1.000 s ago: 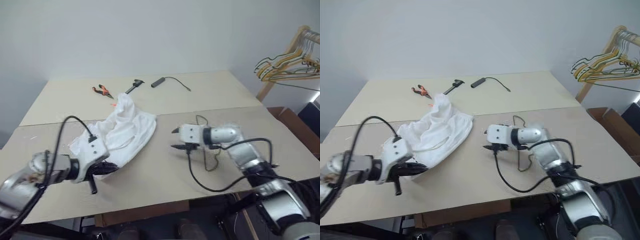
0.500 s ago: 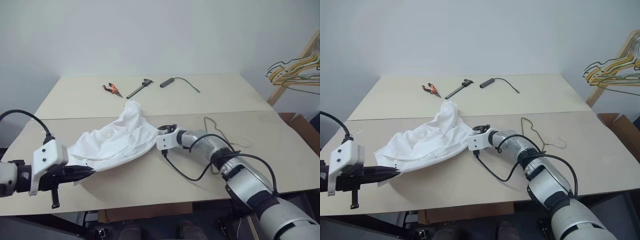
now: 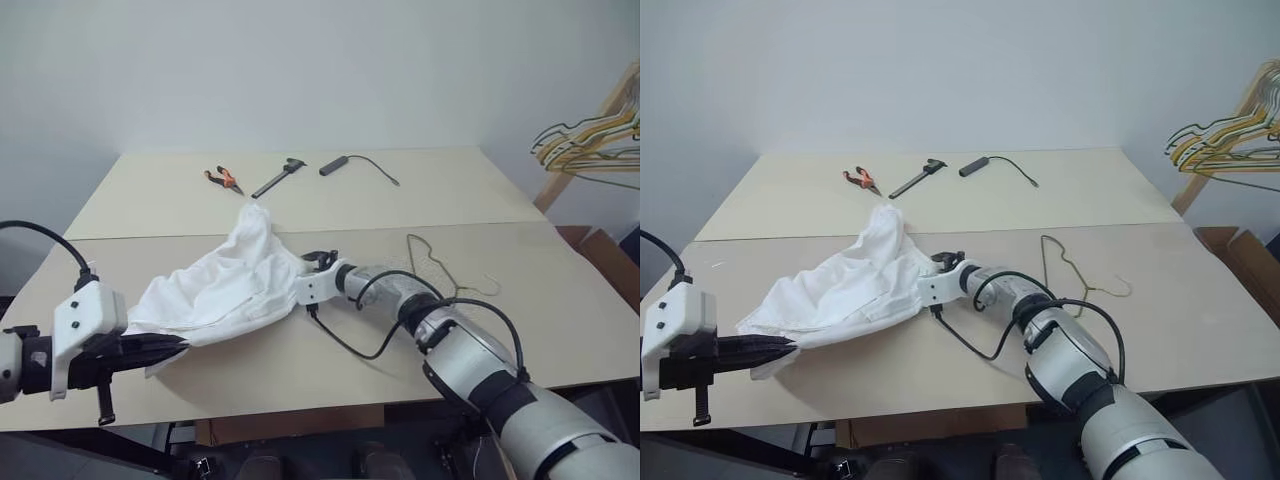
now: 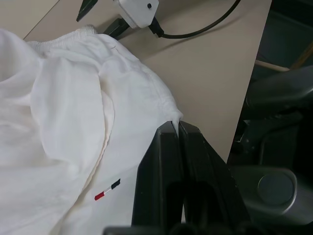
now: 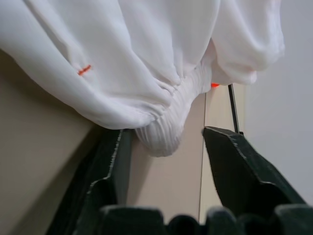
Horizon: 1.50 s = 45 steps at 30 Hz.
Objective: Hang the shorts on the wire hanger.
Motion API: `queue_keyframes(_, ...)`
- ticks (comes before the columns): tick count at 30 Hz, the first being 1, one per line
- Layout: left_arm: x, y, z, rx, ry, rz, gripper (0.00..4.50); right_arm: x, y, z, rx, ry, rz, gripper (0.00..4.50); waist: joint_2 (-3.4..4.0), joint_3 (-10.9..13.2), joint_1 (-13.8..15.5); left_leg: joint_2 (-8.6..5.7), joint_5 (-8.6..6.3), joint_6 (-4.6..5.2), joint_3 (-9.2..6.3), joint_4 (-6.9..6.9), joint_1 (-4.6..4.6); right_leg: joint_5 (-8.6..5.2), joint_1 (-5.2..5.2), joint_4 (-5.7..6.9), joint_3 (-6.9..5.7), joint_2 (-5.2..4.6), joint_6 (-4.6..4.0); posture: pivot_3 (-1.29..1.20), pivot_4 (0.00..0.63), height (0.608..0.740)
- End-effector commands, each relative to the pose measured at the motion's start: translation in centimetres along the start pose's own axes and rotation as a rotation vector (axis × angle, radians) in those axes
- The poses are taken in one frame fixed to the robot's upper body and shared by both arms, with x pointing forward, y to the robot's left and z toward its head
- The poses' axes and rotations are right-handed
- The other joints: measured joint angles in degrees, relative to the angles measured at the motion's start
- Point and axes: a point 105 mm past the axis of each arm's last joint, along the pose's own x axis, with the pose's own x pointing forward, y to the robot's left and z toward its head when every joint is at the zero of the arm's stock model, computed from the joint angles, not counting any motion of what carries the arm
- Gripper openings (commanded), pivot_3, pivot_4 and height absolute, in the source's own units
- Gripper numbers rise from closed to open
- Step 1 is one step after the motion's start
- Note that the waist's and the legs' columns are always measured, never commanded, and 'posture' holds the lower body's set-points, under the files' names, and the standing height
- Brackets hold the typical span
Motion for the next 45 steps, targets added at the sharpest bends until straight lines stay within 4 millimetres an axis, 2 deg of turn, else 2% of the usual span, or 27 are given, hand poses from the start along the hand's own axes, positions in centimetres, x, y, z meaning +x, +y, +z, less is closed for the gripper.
queue_keyframes(1, -0.1, -0.1, 0.8, 0.034, -0.012, 0.001, 0.0, 0.0, -1.4, 0.5, 0.006, -0.034, -0.034, 1.38, 0.01, 0.01, 0.21, 0.0, 0.0, 0.0, 0.0, 0.0, 0.0, 0.0, 0.0, -0.01, -0.01, 0.0, 0.0, 0.22, 0.0, 0.74)
queue_keyframes(5, 0.0, -0.1, 0.8, 0.031, -0.011, -0.007, 0.0, -0.1, -1.3, 0.5, 0.007, -0.038, -0.033, 0.02, 0.02, 0.01, 0.35, 0.01, 0.01, -0.02, -0.03, 0.0, 0.0, -0.01, 0.0, 0.01, -0.05, 0.0, -0.02, 0.21, 0.0, 0.74)
queue_keyframes(9, 0.1, 0.0, 0.8, 0.03, -0.009, -0.011, 0.0, -0.3, -1.3, 0.3, 0.003, -0.039, -0.032, 0.02, 0.02, 0.01, 0.35, 0.0, 0.01, -0.03, -0.04, -0.01, 0.0, -0.02, 0.0, 0.01, -0.06, 0.0, -0.04, 0.2, 0.0, 0.74)
queue_keyframes(14, 0.4, -0.1, 0.6, 0.04, -0.005, -0.039, 0.0, -2.1, -2.3, -1.7, -0.026, -0.031, -0.034, 0.02, 0.04, 0.03, 0.44, -0.02, 0.01, -0.03, -0.06, -0.01, -0.02, -0.02, 0.01, -0.01, -0.1, -0.03, -0.04, 0.18, 0.0, 0.74)
queue_keyframes(17, 1.0, 0.4, 0.2, 0.067, 0.007, -0.05, 0.0, -4.7, -3.6, -4.0, -0.066, -0.008, -0.045, 0.02, 0.07, 0.05, 0.69, -0.02, 0.02, -0.02, -0.1, 0.0, -0.05, -0.03, 0.03, -0.03, -0.18, -0.1, -0.03, 0.15, 0.0, 0.74)
queue_keyframes(20, 1.7, 1.2, 0.0, 0.114, 0.01, -0.056, 0.0, -8.1, -4.7, -6.6, -0.109, 0.041, -0.046, 0.02, 0.08, 0.05, 0.68, -0.06, 0.02, -0.01, -0.12, 0.01, -0.06, -0.04, 0.08, -0.08, -0.28, -0.14, -0.02, 0.11, 0.0, 0.74)
queue_keyframes(22, 2.2, 1.9, 0.0, 0.144, 0.009, -0.051, 0.0, -10.1, -5.1, -7.6, -0.135, 0.069, -0.039, 0.02, 0.07, 0.05, 0.27, -0.05, 0.01, 0.0, -0.1, 0.01, -0.06, -0.05, 0.07, -0.08, -0.26, -0.1, -0.04, 0.08, 0.0, 0.74)
queue_keyframes(25, 3.4, 3.5, 0.1, 0.213, -0.002, -0.036, 0.0, -14.1, -5.5, -8.6, -0.173, 0.11, -0.01, 0.02, 0.13, 0.08, 0.08, -0.05, 0.01, 0.02, -0.09, 0.02, -0.08, -0.05, 0.06, -0.08, -0.25, -0.1, -0.04, 0.03, 0.0, 0.74)
queue_keyframes(28, 4.0, 5.2, 0.4, 0.262, -0.005, -0.002, 0.0, -17.1, -5.3, -8.0, -0.193, 0.118, 0.047, 0.02, 0.14, 0.09, -0.55, -0.05, -0.01, 0.07, -0.08, 0.07, -0.11, -0.05, 0.08, -0.08, -0.24, -0.1, -0.02, 0.0, 0.0, 0.74)
queue_keyframes(31, 3.8, 7.3, 0.5, 0.344, 0.018, 0.017, 0.0, -20.5, -4.3, -6.2, -0.155, 0.073, 0.157, 0.02, 0.14, 0.09, -1.25, -0.02, -0.03, 0.12, -0.08, 0.09, -0.09, -0.06, 0.12, -0.11, -0.25, -0.1, -0.01, -0.03, 0.0, 0.74)
queue_keyframes(34, 3.9, 8.7, 1.0, 0.395, -0.001, 0.028, 0.0, -21.3, -4.7, -4.4, -0.031, -0.009, 0.142, 0.02, 0.13, 0.09, -2.65, 0.06, -0.06, 0.15, 0.0, 0.1, -0.05, -0.06, 0.16, -0.12, -0.21, -0.06, 0.0, -0.05, 0.0, 0.74)
queue_keyframes(35, 4.2, 9.5, 1.5, 0.409, -0.024, 0.053, 0.0, -21.0, -5.6, -4.2, 0.018, -0.03, 0.09, 0.02, 0.11, 0.08, -3.16, 0.07, -0.06, 0.15, 0.01, 0.12, -0.04, -0.06, 0.21, -0.11, -0.2, -0.06, 0.0, -0.05, 0.0, 0.74)
queue_keyframes(37, 5.2, 12.3, 3.6, 0.406, -0.091, 0.178, 0.0, -19.5, -8.6, -5.0, 0.079, -0.007, -0.078, 0.02, 0.08, 0.06, -3.77, 0.08, -0.04, 0.18, 0.07, 0.19, 0.03, -0.04, 0.28, -0.13, -0.13, -0.02, 0.02, -0.05, 0.0, 0.74)
queue_keyframes(41, 6.4, 19.1, 9.6, 0.399, -0.23, 0.531, 0.0, -16.1, -16.6, -7.3, 0.171, 0.113, -0.496, 0.02, 0.03, 0.1, -4.48, -0.06, 0.41, 0.37, 0.08, 0.45, -0.04, 0.51, 0.3, -0.12, -0.06, -0.03, 0.17, -0.04, 0.0, 0.74)
queue_keyframes(43, 5.8, 22.9, 13.6, 0.379, -0.318, 0.785, 0.0, -15.4, -22.0, -7.8, 0.245, 0.187, -0.76, 0.02, 0.02, 0.12, -4.49, -0.13, 0.57, 0.35, 0.07, 0.48, -0.14, 0.71, 0.17, -0.08, -0.01, -0.06, 0.13, -0.03, 0.0, 0.74)
queue_keyframes(45, 4.5, 25.2, 17.0, 0.362, -0.37, 0.997, 0.0, -16.1, -26.0, -7.8, 0.253, 0.266, -0.995, 0.02, 0.02, 0.14, -4.43, -0.15, 0.64, 0.35, 0.04, 0.43, -0.29, 0.77, -0.04, -0.08, -0.02, -0.14, 0.09, -0.02, 0.0, 0.74)
